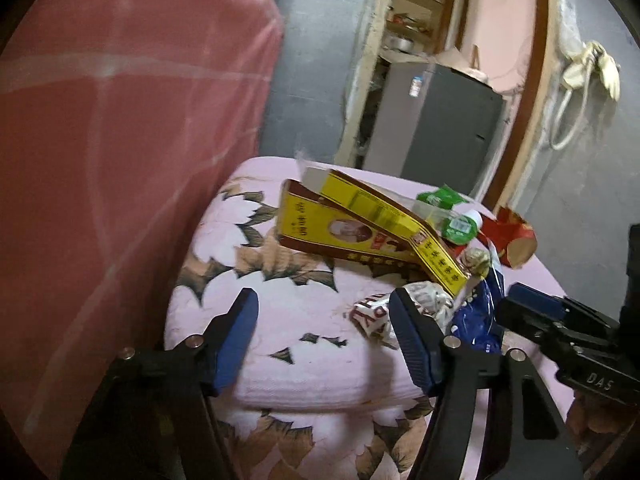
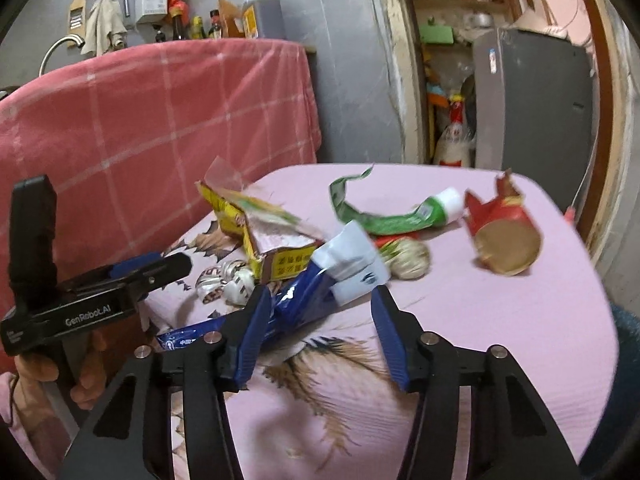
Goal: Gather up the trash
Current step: 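Grasp the silver foil wrapper with the left tool while the right tool grasps the blue-white packet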
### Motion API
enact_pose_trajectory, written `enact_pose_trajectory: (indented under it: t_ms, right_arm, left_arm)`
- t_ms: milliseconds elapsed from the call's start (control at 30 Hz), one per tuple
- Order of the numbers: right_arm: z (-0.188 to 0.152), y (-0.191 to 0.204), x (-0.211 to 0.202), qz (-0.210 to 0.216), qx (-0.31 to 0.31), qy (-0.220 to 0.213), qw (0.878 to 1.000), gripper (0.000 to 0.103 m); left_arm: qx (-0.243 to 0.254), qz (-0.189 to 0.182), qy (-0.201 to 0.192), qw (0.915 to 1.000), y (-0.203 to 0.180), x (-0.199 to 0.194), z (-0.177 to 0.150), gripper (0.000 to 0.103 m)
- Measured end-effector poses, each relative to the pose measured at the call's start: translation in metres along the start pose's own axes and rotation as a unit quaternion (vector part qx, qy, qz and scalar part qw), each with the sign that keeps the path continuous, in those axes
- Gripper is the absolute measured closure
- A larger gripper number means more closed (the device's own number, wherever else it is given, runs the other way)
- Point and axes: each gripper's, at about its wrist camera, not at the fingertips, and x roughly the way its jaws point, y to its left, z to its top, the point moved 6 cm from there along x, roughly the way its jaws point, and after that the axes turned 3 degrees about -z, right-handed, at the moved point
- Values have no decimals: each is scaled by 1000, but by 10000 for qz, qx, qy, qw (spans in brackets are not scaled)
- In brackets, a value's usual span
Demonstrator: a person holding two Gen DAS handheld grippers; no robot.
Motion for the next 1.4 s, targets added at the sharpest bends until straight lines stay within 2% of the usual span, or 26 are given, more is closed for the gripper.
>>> enact_pose_trajectory:
  t_ms: [133, 267, 333, 467, 800, 1000, 1033, 1067, 1167, 1267, 1400]
  right_arm:
    - [-5, 4, 10, 92, -31, 123, 9999, 55]
    - [-9, 5, 12, 216, 25, 222, 9995, 73]
    - [-11, 3, 11, 272, 139, 249, 9992, 75]
    - [-12, -1, 9, 330, 273, 302, 9986, 89]
    - [-17, -15, -11, 329, 325, 219, 9987, 93]
    - [-20, -26, -24, 305, 365, 123, 9988, 93]
    - [-21, -27, -26, 293, 371, 104, 9988, 93]
    - [-22, -29, -28, 291, 377, 91, 9988, 93]
    - [-23, -33, -34, 279, 403, 43, 9988, 93]
    - [-25, -38, -38, 251, 419, 16, 9988, 93]
    - [-27, -43, -46, 190, 401, -57, 9990, 93]
  left_arm:
    - [-122, -17, 115, 9999, 2, 6, -3, 41]
    - [-138, -114, 124, 9998, 2, 5, -3, 41]
    - [-110, -204, 139, 9996, 0, 4, -3, 42]
    - [47, -383, 206, 9990, -7, 1, -6, 48]
    - [360, -530, 363, 9973, -25, 9, -5, 49]
    - [261, -702, 453, 9962, -30, 20, -3, 49]
    - [233, -725, 445, 9961, -31, 20, -3, 51]
    - [221, -776, 447, 9957, -32, 19, -3, 62]
    - [252, -935, 547, 9938, -39, 20, -6, 81]
    - [410, -783, 471, 9950, -45, 18, -11, 87]
    - [221, -731, 322, 9966, -52, 8, -17, 92]
